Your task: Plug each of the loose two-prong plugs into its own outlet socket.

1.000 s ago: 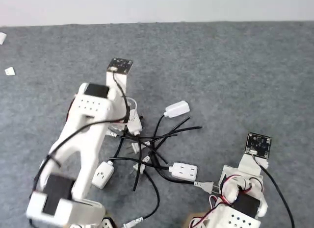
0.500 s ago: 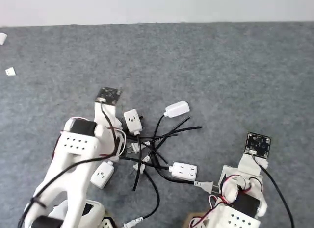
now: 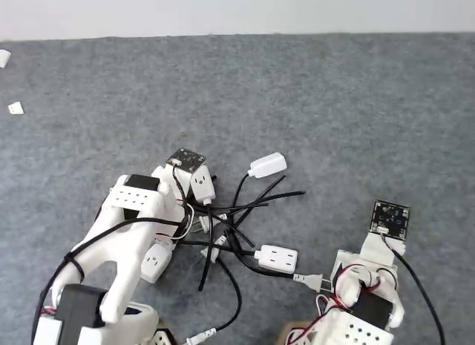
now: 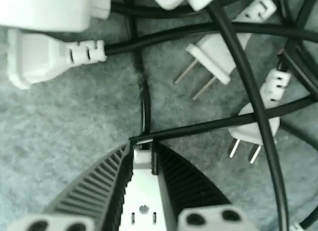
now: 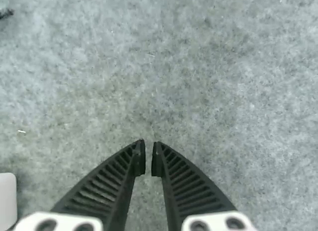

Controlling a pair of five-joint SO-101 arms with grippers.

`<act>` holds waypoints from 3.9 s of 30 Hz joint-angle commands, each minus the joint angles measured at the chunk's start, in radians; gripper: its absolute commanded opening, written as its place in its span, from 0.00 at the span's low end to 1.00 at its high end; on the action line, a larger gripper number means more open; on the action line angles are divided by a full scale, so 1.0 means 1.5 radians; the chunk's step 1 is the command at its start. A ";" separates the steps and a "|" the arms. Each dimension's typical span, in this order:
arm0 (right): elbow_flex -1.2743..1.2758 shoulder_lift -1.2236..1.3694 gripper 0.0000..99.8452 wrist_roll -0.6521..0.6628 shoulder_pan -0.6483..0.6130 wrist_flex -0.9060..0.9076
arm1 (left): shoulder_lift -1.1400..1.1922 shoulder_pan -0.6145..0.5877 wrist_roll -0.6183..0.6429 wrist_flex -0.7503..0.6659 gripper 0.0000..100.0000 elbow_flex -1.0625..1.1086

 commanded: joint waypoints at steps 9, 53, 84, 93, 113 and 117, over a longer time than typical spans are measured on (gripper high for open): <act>0.010 -0.010 0.04 -0.003 -0.004 -0.004 | -0.002 0.033 -0.019 -0.004 0.16 -0.024; 0.010 -0.010 0.04 -0.003 -0.004 -0.004 | -0.146 -0.098 -0.173 0.008 0.15 0.125; 0.010 -0.010 0.04 -0.003 -0.004 -0.004 | -0.092 0.012 0.194 -0.193 0.01 -0.156; 0.010 -0.010 0.04 -0.003 -0.004 -0.004 | -0.048 0.012 0.198 -0.267 0.15 -0.139; 0.010 -0.010 0.04 -0.003 -0.004 -0.004 | -0.420 -0.074 0.230 0.001 0.26 -0.029; 0.010 -0.010 0.04 -0.003 -0.004 -0.004 | -0.519 -0.174 0.234 0.014 0.26 0.051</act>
